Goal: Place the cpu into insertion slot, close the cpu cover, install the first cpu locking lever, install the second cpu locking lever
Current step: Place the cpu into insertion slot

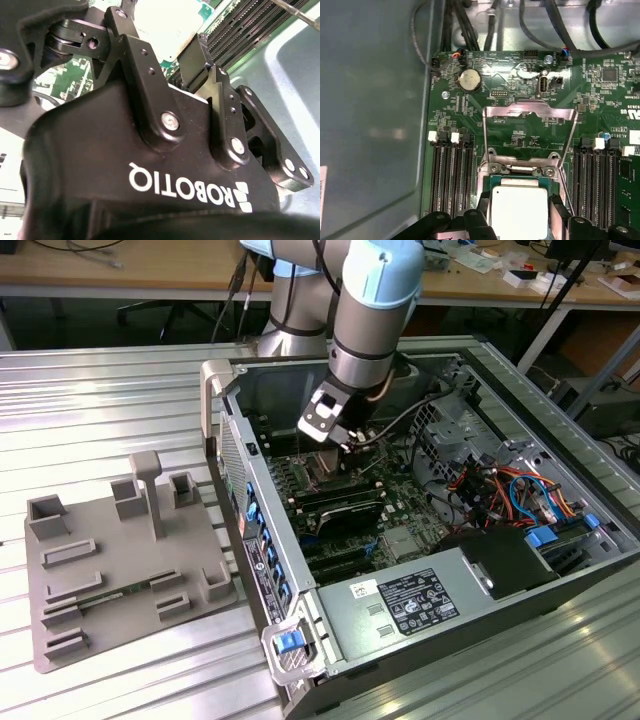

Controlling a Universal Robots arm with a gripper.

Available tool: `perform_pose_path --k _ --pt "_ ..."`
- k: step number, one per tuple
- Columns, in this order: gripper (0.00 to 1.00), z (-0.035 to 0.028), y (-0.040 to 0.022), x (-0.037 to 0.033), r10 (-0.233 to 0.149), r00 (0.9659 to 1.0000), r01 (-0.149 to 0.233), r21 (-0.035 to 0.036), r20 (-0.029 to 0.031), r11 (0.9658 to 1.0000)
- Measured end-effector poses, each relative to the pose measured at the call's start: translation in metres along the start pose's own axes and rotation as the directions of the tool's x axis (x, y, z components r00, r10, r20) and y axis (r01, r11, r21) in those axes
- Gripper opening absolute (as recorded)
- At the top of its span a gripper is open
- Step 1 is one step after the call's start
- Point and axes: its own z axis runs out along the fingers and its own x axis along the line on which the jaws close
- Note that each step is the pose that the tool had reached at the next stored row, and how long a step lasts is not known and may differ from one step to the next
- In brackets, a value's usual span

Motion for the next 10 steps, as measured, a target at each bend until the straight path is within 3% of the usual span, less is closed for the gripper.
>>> perform_pose_path --k 3,6,10 --pt "0.55 0.0011 -0.0020 0.0000 0.019 0.9998 -0.019 -0.0002 0.0019 0.9998" --pt "0.55 0.0019 -0.0059 0.0002 0.020 0.9998 -0.020 -0.0005 0.0018 0.9998" --pt "0.55 0.0037 -0.0067 0.0001 0.018 0.9998 -0.018 -0.0003 0.0017 0.9998"
